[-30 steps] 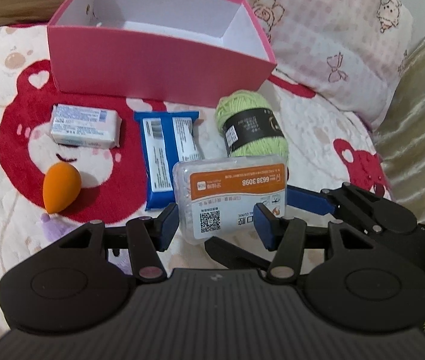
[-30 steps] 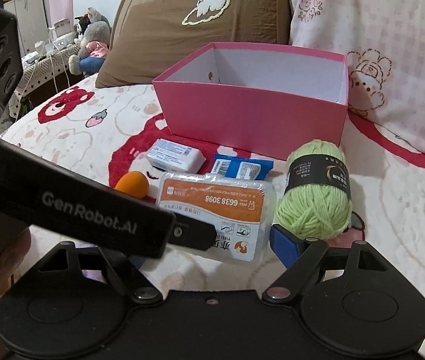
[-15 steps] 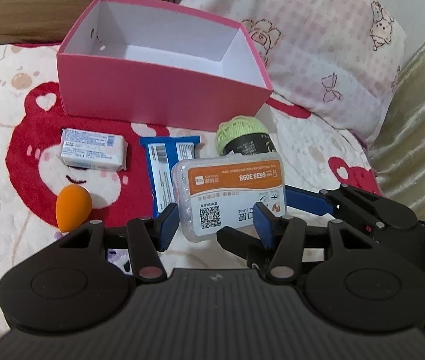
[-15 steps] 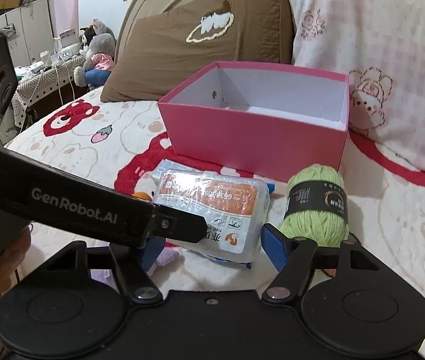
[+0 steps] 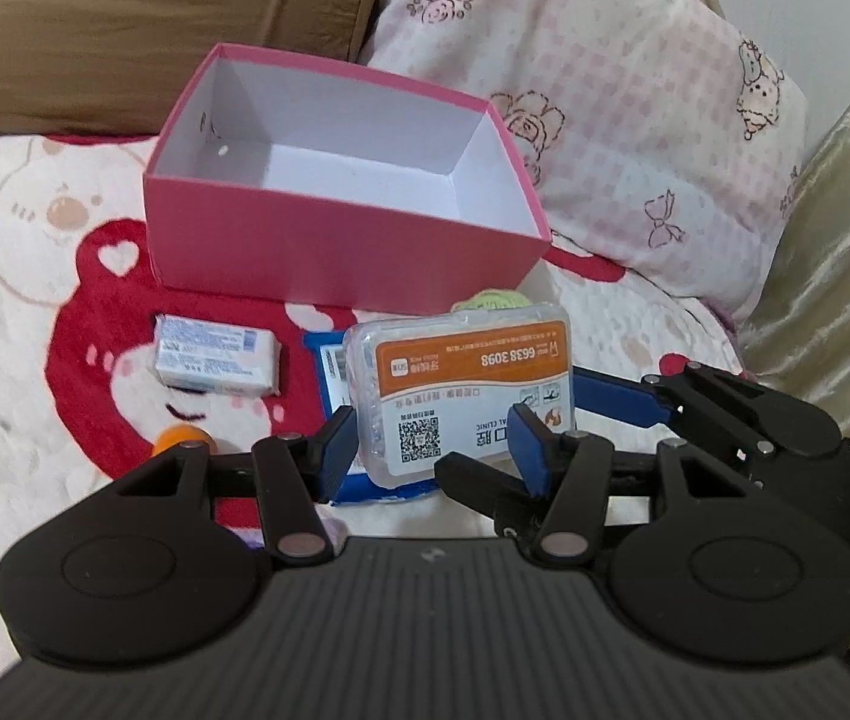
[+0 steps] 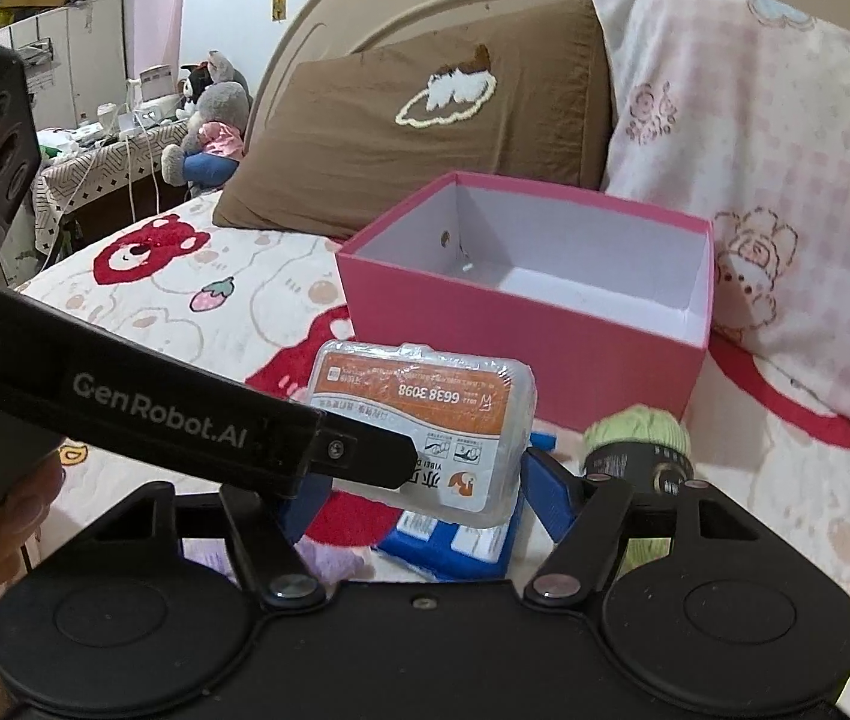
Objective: Organize objects
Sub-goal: 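Lift the card case with the left gripper and carry it over the pink box, then lower the card case into the pink box and open the left gripper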
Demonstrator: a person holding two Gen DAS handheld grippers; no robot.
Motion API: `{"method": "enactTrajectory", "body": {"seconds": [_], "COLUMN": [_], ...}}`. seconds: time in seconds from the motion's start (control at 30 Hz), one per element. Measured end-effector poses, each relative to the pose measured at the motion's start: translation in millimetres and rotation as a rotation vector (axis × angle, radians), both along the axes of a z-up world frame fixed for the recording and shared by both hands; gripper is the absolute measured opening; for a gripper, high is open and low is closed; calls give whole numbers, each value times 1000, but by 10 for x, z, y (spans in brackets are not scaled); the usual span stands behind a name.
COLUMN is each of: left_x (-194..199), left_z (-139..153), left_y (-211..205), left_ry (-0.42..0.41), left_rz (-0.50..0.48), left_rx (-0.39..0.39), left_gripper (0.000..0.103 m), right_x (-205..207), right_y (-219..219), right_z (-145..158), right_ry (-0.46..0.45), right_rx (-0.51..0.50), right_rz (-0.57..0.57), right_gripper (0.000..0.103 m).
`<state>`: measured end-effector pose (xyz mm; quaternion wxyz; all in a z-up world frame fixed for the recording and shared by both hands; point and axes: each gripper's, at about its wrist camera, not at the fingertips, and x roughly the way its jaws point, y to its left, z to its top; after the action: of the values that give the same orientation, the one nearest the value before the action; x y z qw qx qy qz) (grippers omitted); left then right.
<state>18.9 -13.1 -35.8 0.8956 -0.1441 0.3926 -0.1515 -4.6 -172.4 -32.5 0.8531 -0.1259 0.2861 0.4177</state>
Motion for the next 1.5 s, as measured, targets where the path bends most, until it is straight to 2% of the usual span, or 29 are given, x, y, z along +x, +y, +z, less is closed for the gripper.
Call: {"method": "enactTrajectory", "body": {"seconds": [0.13, 0.3, 0.47, 0.67, 0.87, 0.97, 1.2, 1.5], "left_x": [85, 163, 288, 583, 1054, 1276, 1914, 2453], "left_z": [119, 228, 457, 720, 789, 777, 686, 220], "left_y": [66, 190, 261, 286, 431, 445, 348, 319], "left_ry": [26, 25, 13, -12, 22, 29, 74, 146], "left_rz": [11, 24, 15, -1, -2, 0, 9, 36], "left_rx": [15, -3, 16, 48, 30, 43, 78, 61], "left_gripper": [53, 53, 53, 53, 53, 52, 52, 51], "right_x": [27, 131, 215, 365, 760, 1002, 1688, 2331], "right_y": [78, 227, 354, 576, 779, 814, 938, 1061], "right_z": [106, 252, 449, 774, 937, 937, 782, 324], "right_ry": [-14, -1, 5, -39, 17, 67, 211, 347], "right_rx": [-7, -36, -57, -115, -117, -91, -43, -41], "right_rz": [26, 69, 103, 99, 92, 78, 26, -45], "right_gripper": [74, 74, 74, 74, 73, 67, 63, 62]}}
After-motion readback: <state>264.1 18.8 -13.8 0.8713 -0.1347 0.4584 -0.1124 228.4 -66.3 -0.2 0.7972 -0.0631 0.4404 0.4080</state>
